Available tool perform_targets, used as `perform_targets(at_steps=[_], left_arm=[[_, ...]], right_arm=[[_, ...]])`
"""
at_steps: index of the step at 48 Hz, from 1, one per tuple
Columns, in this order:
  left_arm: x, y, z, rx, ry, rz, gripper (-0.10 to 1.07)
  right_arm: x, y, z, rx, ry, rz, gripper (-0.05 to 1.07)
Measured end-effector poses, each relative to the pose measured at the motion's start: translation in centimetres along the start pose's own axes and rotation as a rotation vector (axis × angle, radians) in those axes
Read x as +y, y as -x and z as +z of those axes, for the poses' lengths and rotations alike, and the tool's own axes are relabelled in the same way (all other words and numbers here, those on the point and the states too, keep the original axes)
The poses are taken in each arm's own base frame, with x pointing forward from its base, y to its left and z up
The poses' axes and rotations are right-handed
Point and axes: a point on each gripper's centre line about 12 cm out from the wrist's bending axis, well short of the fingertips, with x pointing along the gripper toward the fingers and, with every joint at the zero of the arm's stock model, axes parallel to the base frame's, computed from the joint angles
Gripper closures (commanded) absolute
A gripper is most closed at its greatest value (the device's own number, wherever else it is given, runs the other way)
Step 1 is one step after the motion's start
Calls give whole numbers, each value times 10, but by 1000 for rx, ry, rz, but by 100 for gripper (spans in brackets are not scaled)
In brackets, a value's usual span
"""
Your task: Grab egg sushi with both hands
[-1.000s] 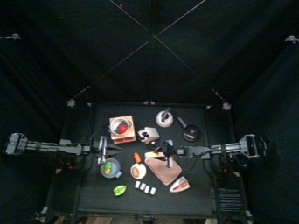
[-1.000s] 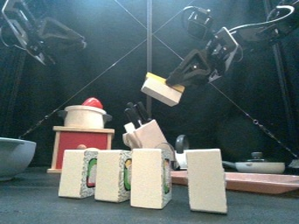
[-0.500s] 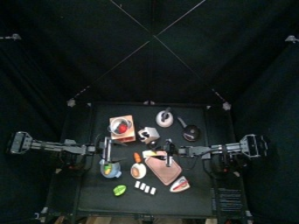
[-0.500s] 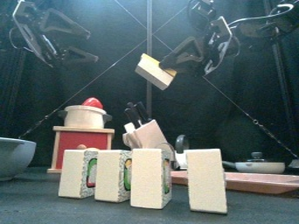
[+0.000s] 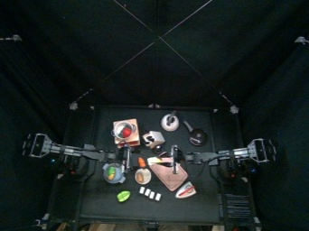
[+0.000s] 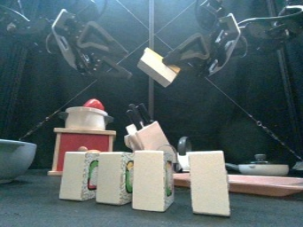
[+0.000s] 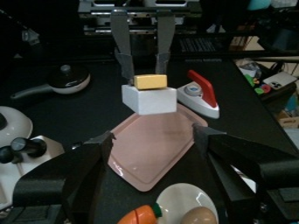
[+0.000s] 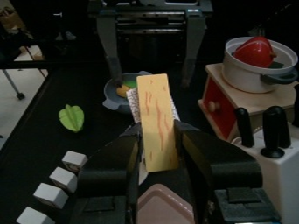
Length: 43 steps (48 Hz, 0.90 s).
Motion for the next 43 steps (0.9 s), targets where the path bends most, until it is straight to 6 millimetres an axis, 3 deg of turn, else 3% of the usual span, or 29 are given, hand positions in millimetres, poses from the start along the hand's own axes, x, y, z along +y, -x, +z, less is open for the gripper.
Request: perform_targets(at_steps=[8, 43], left_arm=[[1, -16, 1, 23, 6, 2, -5], [8, -41, 3, 34, 75, 39, -4]], right_arm=[[-1, 0, -1, 3, -9, -5, 46], [-3, -2, -4, 11, -28, -16, 46]])
